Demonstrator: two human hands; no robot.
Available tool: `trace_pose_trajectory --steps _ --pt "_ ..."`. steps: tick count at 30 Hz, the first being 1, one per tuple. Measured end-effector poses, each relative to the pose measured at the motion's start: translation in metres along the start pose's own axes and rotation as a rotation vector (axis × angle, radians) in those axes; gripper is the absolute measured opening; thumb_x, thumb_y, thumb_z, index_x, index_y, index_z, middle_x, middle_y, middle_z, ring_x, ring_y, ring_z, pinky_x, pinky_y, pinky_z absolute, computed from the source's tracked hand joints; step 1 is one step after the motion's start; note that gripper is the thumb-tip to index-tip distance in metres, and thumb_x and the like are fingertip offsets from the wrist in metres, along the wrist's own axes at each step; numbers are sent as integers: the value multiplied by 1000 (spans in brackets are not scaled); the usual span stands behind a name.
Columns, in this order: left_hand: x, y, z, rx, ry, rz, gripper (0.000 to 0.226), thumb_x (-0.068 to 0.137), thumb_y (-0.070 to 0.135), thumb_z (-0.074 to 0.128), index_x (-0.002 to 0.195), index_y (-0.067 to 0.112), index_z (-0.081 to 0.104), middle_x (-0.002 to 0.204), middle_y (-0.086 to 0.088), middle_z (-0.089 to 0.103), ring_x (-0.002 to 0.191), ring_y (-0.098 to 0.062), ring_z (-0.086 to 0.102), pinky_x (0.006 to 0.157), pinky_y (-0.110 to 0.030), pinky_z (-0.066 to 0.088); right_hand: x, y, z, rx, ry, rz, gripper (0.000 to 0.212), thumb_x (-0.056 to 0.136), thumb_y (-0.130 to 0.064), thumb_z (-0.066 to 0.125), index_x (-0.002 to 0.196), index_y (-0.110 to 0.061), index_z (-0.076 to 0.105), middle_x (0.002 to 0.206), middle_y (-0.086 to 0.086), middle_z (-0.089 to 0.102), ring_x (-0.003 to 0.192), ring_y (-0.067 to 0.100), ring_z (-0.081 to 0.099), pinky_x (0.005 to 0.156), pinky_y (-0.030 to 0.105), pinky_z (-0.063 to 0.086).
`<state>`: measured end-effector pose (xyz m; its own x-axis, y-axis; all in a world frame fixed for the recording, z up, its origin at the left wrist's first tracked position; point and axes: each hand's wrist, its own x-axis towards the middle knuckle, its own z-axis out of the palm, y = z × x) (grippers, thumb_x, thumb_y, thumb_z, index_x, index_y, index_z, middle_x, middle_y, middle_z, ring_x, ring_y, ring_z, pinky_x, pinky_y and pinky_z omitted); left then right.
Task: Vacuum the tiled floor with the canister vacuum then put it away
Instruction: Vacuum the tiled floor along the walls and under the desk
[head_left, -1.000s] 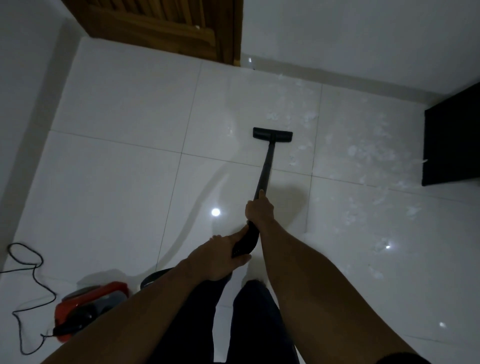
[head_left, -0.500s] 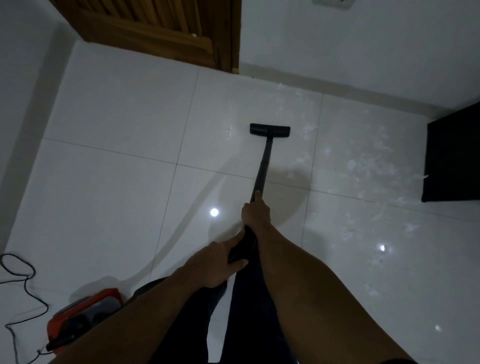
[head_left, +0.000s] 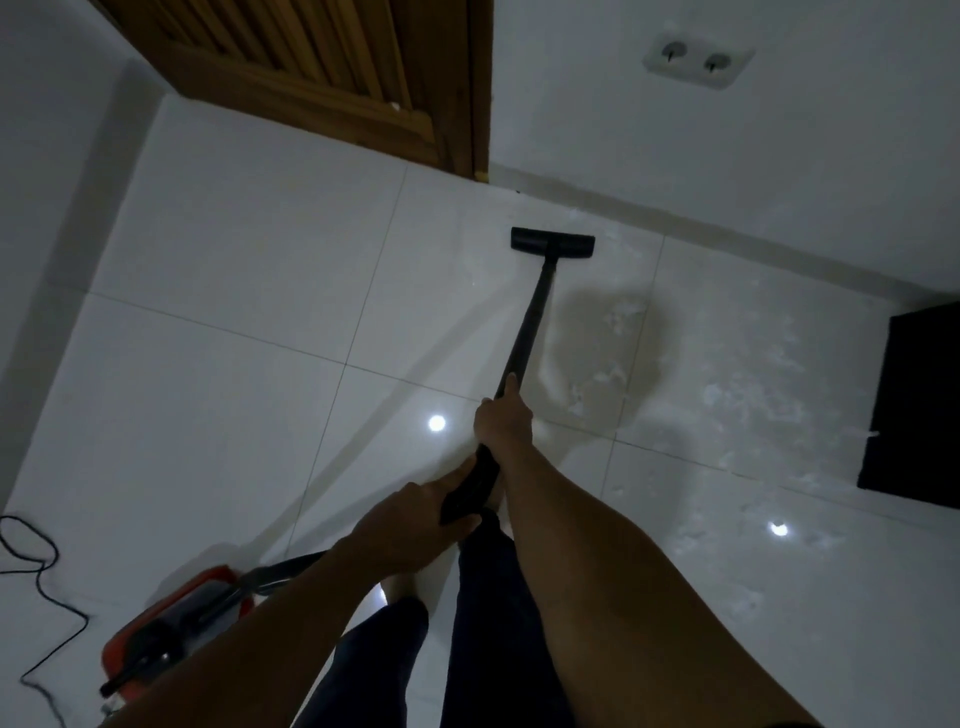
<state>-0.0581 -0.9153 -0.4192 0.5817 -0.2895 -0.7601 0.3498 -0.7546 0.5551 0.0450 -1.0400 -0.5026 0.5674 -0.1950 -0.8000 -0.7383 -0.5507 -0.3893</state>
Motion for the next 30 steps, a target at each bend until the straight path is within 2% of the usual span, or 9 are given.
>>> trace_pose_trajectory --steps 2,6,10,13,15,20,25,27,30 --pt "15 11 -12 -2 23 1 78 98 48 54 153 48 0 121 -6 67 91 -14 68 85 -29 57 16 -14 -11 -32 -8 -38 67 99 -15 45 159 -20 14 145 17 47 112 30 60 92 38 54" --pt "38 29 -34 -34 48 9 78 98 44 55 155 45 2 122 -2 66 79 -5 61 77 -18 52 42 -40 -28 27 -15 -29 71 100 -19 47 159 -26 10 137 16 53 110 28 61 87 33 53" --pt "46 38 -59 81 60 11 80 98 42 56 155 43 1 113 -2 69 75 -6 63 73 -18 53 56 -60 -27 53 -63 -23 73 99 -18 46 159 -26 7 144 17 48 114 30 60 95 39 53" --pt "45 34 -78 139 71 -33 79 99 43 54 154 45 -3 99 -3 69 59 -3 54 60 -11 44 60 -74 -20 111 -78 4 73 100 -20 47 159 -29 5 142 15 51 113 30 60 96 41 52" --pt "42 31 -87 146 82 -45 79 99 42 54 155 43 -1 97 -3 70 55 -2 53 56 -8 40 61 -81 -15 136 -93 4 74 100 -20 47 159 -29 3 141 13 51 112 30 60 95 42 53" --pt "39 28 -85 145 110 -46 77 99 42 54 155 45 2 79 7 59 52 -3 50 52 -10 37 56 -84 -11 172 -49 24 72 101 -21 47 160 -27 6 140 15 53 118 30 59 100 37 49" --pt "26 15 -79 64 107 -30 75 98 42 55 155 47 8 117 0 69 65 -2 57 63 -10 44 36 -78 -7 86 -39 -29 68 101 -17 46 159 -14 10 150 16 44 122 33 56 104 39 47" --pt "20 9 -77 72 87 -28 75 98 43 55 156 47 7 120 0 69 68 -3 60 66 -11 47 28 -74 -4 124 -13 -4 68 101 -19 46 159 -17 10 146 18 48 119 33 58 102 41 48" --pt "18 10 -76 65 86 -8 74 99 43 54 155 46 8 115 0 70 70 -4 62 70 -15 52 27 -69 -6 93 -9 -17 63 102 -18 44 158 -13 15 156 13 34 123 34 54 104 41 47"
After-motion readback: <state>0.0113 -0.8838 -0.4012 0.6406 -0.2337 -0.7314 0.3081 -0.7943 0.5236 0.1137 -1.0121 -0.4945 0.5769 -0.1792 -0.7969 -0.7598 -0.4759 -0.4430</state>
